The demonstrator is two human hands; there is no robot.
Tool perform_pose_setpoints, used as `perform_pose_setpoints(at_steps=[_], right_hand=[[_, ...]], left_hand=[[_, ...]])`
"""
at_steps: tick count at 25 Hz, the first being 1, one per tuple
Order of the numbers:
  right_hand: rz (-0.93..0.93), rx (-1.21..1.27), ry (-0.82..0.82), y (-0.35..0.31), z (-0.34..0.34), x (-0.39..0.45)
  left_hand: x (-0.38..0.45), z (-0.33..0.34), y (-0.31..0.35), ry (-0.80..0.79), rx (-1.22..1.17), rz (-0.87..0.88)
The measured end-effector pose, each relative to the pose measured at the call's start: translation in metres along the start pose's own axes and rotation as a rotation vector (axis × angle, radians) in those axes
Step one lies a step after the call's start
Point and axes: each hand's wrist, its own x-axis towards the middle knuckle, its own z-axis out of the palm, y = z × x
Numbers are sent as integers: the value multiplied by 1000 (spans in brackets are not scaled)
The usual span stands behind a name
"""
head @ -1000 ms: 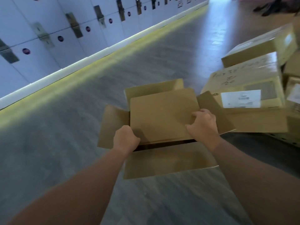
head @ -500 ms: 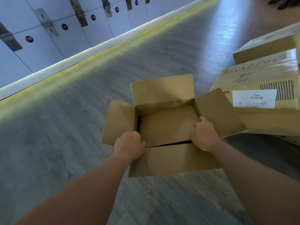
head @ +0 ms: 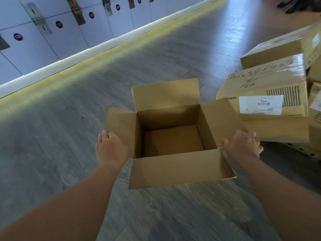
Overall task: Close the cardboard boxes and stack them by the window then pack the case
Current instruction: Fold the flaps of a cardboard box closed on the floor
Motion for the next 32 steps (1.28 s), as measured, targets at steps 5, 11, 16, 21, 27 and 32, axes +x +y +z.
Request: perform_pose_setpoints(at_steps=[5,11,16,21,27,32], right_hand=[[-157,74,242,-3,-8,-10],[-644,102,228,-32,-22,-24],[-658,115,-158,-20,0,-24],[-534,115,-371,6,8,-6],[-558,208,-475,21,11,8],[-624,246,-543,29,4,14]], left_hand=[[-1,-19,23,84,-123,46],[-2,-20,61,186,-338,466],[5,9,28,-247,-206,579],[15,21,-22,-405,-65,562],[14,20,-25,-415,-98,624],[13,11,-21,-556,-388,484]])
